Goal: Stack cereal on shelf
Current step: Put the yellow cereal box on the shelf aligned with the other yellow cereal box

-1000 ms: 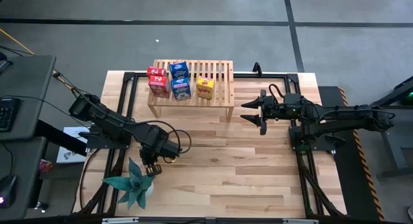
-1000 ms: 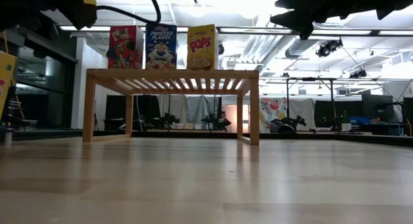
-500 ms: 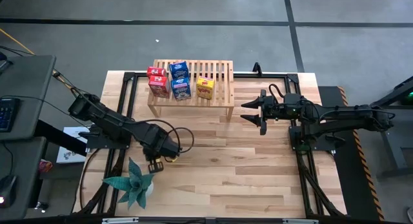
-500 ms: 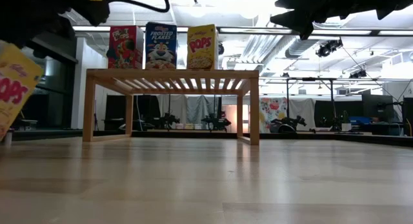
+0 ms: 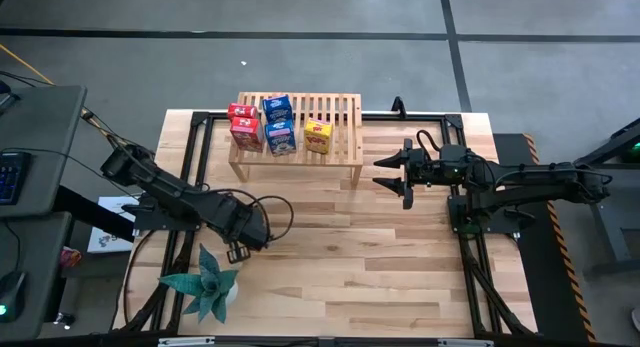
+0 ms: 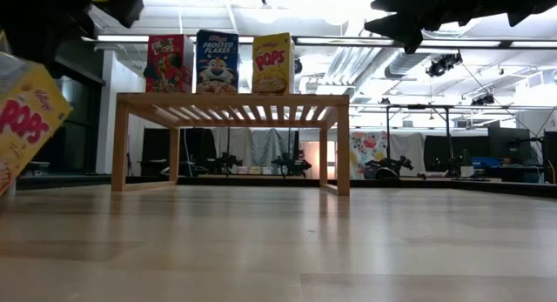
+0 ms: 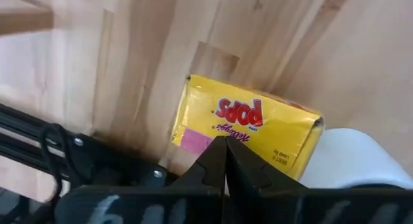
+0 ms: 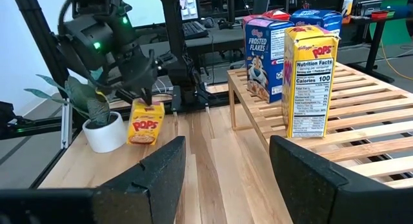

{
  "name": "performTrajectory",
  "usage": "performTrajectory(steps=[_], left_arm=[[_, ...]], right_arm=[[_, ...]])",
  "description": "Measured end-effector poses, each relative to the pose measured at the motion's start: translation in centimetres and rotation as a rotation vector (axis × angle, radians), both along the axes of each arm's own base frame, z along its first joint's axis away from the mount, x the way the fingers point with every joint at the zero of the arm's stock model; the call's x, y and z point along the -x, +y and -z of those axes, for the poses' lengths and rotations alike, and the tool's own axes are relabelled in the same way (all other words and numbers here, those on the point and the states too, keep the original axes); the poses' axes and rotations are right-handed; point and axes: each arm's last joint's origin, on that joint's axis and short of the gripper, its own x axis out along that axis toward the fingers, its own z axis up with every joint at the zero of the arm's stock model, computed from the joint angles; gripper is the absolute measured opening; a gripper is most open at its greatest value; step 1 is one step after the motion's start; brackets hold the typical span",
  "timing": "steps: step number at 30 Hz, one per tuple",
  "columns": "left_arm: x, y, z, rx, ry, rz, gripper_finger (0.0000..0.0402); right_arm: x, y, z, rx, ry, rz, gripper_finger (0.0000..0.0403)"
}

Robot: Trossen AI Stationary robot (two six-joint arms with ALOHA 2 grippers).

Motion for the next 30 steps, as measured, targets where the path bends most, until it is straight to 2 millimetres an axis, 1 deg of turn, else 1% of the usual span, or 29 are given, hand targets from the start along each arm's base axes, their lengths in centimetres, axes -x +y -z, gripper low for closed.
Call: performTrajectory(steps=[7,11,14,19,30], left_arm=[[0.7,-1.3,-0.1,0.002,-0.014,-0.013,0.0000],[1.0,-1.9,-0.1,-0.005,-0.015,-0.048,0.0000],[1.2,-2.3,-0.1,0.004,-0.013,-0.041,0.0000],[1.2,-2.4,-0.2,0.016,-0.017,-0.038,0.0000],[0.7,-2.7,-1.8,0.046,-0.063,-0.030,0.0000]], right_arm=[[0.0,0.0,0.0,0.000,0.000,0.000,0.0217],[0.0,0.0,0.0,0.000,0.000,0.000,0.0217],[0.0,0.0,0.0,0.000,0.000,0.000,0.0217],[0.0,0.0,0.0,0.000,-0.001,0.000,0.0217],[0.0,0.0,-0.1,0.001,-0.009,0.000,0.0217]])
